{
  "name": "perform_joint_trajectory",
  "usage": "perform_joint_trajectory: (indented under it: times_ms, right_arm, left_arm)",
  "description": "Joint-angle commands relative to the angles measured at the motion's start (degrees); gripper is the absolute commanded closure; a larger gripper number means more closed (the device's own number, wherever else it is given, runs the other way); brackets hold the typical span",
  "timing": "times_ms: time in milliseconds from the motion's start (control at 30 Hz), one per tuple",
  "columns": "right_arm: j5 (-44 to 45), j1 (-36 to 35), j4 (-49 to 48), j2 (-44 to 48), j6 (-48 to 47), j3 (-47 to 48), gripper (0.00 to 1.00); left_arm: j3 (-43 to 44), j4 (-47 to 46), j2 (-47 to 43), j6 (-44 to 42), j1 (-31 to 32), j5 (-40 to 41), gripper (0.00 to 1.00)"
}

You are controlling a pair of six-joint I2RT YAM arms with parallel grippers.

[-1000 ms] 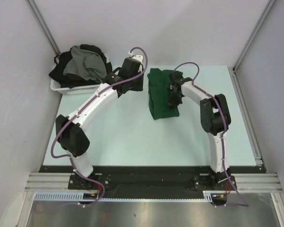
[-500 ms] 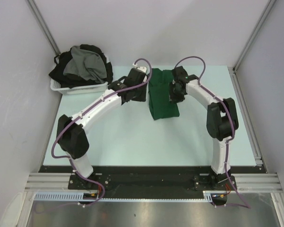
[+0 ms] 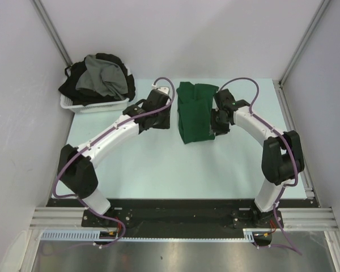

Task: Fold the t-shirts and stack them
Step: Grab one side of the 2/3 rectangular tshirt with both arms

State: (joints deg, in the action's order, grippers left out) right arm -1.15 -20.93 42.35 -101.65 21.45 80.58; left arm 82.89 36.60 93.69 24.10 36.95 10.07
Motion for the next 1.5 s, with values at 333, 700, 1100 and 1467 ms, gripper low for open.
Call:
perform_joint_trajectory:
  times_ms: [333,700,1100,1467]
  right_arm:
    - [-0.96,-0.78,-5.78,3.91,3.24,-7.89,0.63]
    - [-0.79,-1.31,-9.30,0.75,3.42,-8.95,0.63]
    - [1.15,-1.05,-7.54,-1.01,1.40,-7.01,0.62]
    - [3.61,0.45,-7.46,-2.94,1.05,-5.69,0.62]
  left_arm:
    - [0.07,-1.53,-1.49,2.18,1.81,-1.36,0.63]
    - [1.04,0.84,-2.37,1.04,2.60,-0.49,0.63]
    - [-0.71,0.58,-1.85,1.39,3.04,-1.27,0.63]
    - [-2.82,-0.04,-1.67,2.71,3.30,-2.24,0.63]
